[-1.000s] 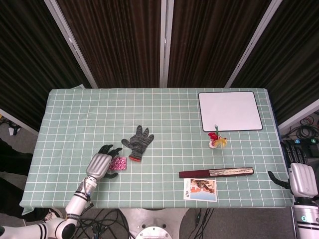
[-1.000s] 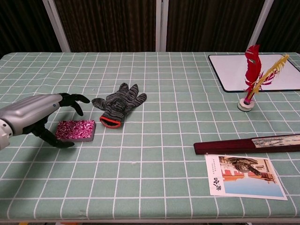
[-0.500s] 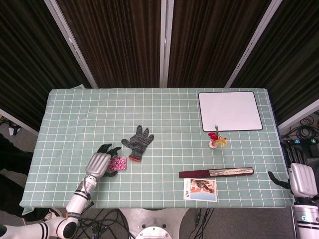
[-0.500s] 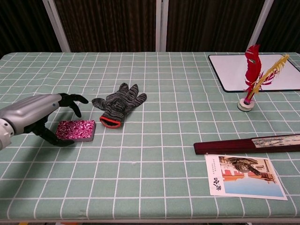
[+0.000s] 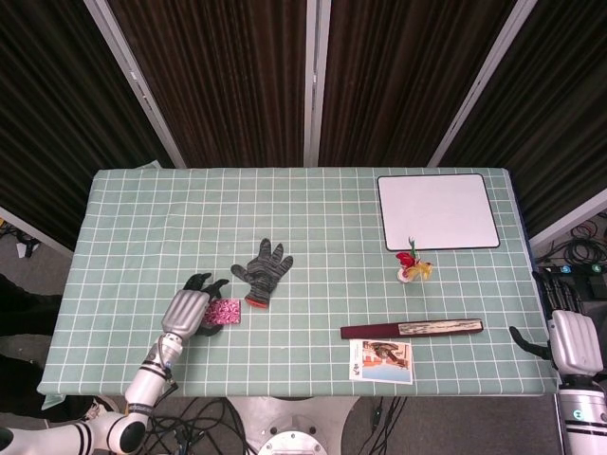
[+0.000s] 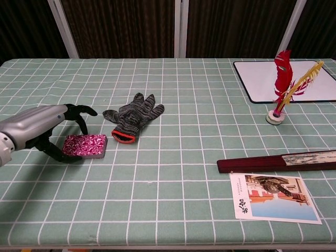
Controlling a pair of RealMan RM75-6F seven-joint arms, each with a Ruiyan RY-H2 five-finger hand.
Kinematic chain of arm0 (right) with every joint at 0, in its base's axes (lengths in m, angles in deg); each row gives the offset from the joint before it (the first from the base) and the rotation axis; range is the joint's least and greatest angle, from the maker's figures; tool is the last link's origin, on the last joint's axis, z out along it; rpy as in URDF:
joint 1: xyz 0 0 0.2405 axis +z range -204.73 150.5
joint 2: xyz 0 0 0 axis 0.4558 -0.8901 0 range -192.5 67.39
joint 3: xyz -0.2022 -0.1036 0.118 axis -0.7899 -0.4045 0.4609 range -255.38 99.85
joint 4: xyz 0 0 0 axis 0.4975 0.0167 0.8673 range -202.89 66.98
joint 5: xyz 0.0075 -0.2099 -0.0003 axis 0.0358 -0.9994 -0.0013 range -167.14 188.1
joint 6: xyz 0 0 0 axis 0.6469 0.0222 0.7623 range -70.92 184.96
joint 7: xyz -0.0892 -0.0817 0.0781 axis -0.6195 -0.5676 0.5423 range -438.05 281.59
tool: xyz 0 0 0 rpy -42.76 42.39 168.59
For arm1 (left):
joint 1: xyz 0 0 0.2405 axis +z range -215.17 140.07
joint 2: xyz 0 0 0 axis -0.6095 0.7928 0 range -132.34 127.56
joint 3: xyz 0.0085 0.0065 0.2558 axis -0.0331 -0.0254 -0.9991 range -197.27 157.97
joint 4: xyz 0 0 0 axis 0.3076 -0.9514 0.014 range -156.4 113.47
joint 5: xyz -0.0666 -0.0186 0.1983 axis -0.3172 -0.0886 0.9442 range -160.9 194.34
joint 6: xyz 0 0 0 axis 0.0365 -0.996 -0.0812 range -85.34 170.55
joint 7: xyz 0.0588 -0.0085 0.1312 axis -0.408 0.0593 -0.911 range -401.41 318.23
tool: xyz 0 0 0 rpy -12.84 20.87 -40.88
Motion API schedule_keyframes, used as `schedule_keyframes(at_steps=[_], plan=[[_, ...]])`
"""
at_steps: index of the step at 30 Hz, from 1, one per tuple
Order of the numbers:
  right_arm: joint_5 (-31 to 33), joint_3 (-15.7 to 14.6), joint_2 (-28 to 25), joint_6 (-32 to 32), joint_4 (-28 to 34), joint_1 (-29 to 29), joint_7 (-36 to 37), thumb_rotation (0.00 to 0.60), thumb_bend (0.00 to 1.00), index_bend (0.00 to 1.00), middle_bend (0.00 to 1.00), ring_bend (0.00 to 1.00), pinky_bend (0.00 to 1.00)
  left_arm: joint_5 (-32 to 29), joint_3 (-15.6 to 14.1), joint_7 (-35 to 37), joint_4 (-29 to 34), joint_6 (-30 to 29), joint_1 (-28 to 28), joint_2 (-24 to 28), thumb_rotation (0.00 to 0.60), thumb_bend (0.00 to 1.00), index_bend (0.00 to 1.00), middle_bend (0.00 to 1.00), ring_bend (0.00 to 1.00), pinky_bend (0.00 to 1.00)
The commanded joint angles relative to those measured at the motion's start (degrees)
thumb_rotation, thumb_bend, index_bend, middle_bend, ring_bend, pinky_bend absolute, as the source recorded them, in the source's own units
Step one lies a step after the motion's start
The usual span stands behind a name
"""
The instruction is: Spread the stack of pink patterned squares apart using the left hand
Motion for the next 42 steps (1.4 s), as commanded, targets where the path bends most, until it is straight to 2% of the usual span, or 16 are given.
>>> schedule_keyframes(at_steps=[1,21,42], plan=[[0.0,0.0,-0.1,0.0,0.1,0.0,0.0,0.600,0.15,0.00,0.00,0.00,0.00,0.0,0.0,0.0,-0.2,0.0,0.0,-0.1,0.600,0.20,0.16,0.35,0.07,0.10],[0.8,0.0,-0.2,1.4,-0.1,0.2,0.7,0.600,0.15,0.00,0.00,0.00,0.00,-0.2,-0.1,0.5,-0.2,-0.3,0.0,-0.4,0.600,0.23,0.21,0.40,0.09,0.10],[1.2,0.1,-0.2,1.9,0.1,0.4,0.4,0.600,0.15,0.00,0.00,0.00,0.00,0.8,0.5,5.6,-0.5,-1.7,0.7,-0.1,0.600,0.26,0.24,0.44,0.10,0.10]])
